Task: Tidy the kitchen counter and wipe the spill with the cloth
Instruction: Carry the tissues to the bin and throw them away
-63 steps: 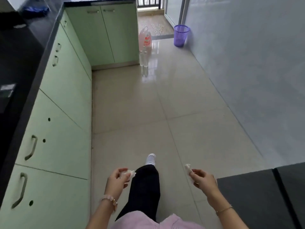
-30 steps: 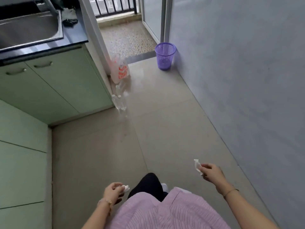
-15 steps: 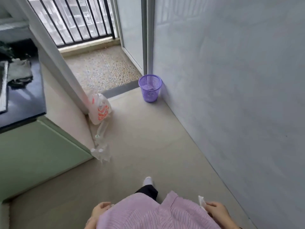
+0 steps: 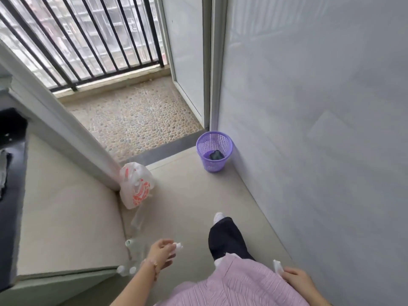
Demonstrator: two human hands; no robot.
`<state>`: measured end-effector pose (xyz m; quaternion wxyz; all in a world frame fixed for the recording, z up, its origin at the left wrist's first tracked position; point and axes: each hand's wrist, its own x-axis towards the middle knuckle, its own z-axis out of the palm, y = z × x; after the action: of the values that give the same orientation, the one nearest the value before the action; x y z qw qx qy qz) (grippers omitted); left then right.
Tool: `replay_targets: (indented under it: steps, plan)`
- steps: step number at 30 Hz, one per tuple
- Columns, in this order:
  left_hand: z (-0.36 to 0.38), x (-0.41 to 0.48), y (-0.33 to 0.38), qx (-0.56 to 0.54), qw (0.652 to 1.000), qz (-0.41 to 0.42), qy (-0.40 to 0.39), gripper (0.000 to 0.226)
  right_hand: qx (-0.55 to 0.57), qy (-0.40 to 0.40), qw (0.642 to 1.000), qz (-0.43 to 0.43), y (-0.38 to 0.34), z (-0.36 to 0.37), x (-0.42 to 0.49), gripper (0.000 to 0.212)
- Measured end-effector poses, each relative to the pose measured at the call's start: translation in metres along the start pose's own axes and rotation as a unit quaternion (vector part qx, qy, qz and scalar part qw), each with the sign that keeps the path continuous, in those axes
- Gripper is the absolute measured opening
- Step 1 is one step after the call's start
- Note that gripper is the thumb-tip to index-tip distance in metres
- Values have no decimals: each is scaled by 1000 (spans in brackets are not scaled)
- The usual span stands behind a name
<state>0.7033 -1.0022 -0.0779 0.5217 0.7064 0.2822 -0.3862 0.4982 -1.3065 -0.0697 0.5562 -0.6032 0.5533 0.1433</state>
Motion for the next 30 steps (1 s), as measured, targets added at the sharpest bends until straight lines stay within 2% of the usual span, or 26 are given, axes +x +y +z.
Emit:
replay_targets:
  steps: [2,4,5,8,10,13,16,22,24,30]
  plan:
    - [-9,14,10,-10,998,-54,19,9,-13,-9,1000,0,-59,3,34,39]
    - [-20,31,28,-20,996,-81,19,21,-30,-25,999,-8,-119,10,69,41]
    - [-23,39,41,-19,996,-88,24,19,-36,-38,999,-12,-148,14,86,39]
    - [-25,62,92,9,995,-68,76,12,-33,-54,997,-50,-235,28,126,25]
    - [-18,74,135,-3,995,-61,77,6,-25,-64,995,-69,-290,39,146,24]
    - [-8,114,200,-22,995,-70,71,16,-15,-70,995,-76,-351,58,180,24]
    - [6,166,267,19,997,-70,37,24,18,-67,996,-62,-394,76,205,23]
    - [65,254,429,107,991,18,-71,18,149,-42,988,11,-466,121,248,7]
    - [89,278,470,134,984,42,-112,16,185,-33,982,31,-482,139,263,9]
    - [146,351,515,146,980,0,-136,23,300,-24,948,108,-511,188,308,11]
